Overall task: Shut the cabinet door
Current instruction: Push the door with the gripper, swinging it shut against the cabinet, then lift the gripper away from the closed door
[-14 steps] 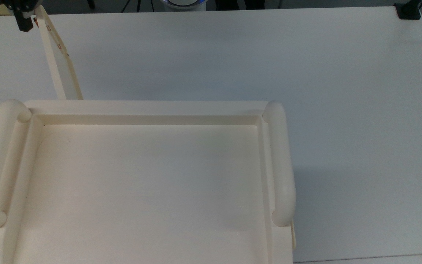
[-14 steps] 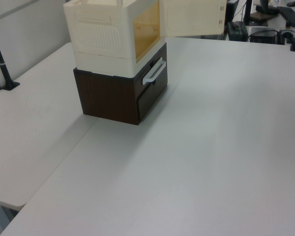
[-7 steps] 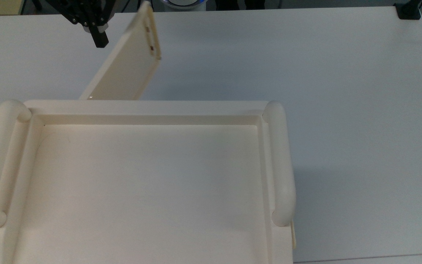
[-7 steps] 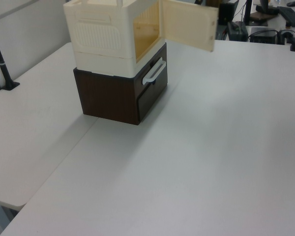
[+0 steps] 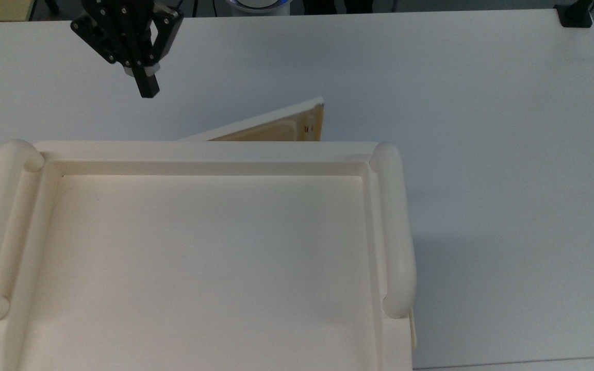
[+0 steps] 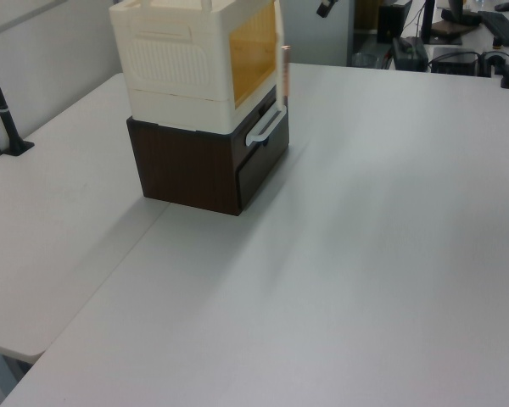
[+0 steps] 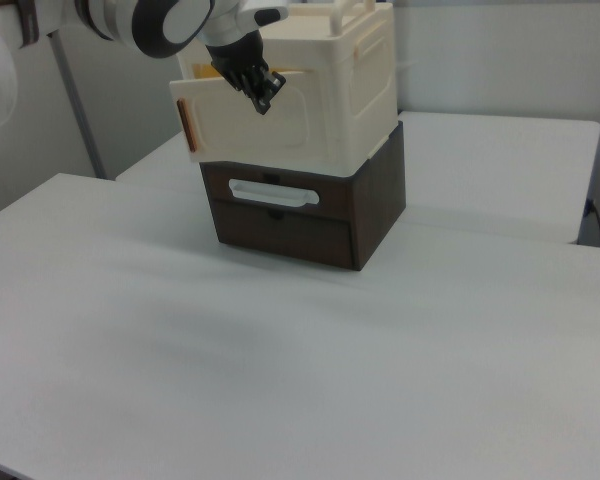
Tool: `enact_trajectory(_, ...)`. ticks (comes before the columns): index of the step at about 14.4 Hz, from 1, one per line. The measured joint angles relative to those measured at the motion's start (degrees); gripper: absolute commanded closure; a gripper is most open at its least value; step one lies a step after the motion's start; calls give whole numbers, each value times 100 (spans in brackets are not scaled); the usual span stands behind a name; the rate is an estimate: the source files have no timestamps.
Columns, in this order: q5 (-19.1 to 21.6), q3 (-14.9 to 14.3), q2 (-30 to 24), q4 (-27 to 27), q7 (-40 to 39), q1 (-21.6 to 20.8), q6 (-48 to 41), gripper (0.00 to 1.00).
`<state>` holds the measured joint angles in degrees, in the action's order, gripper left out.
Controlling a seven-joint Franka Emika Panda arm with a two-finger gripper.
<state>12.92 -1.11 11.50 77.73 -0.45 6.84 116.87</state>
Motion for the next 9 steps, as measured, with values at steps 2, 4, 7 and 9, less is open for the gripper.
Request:
enact_trajectory(2, 0, 5, 135, 17, 0, -224, 444, 100)
enact_trajectory(4, -1, 7, 258, 22, 0, -410, 962, 100)
enact_trajectory(7, -1, 6, 373, 22, -6, -496, 1563, 100)
enact_trajectory(9, -2, 8, 435, 23, -26, -573, 1795, 100)
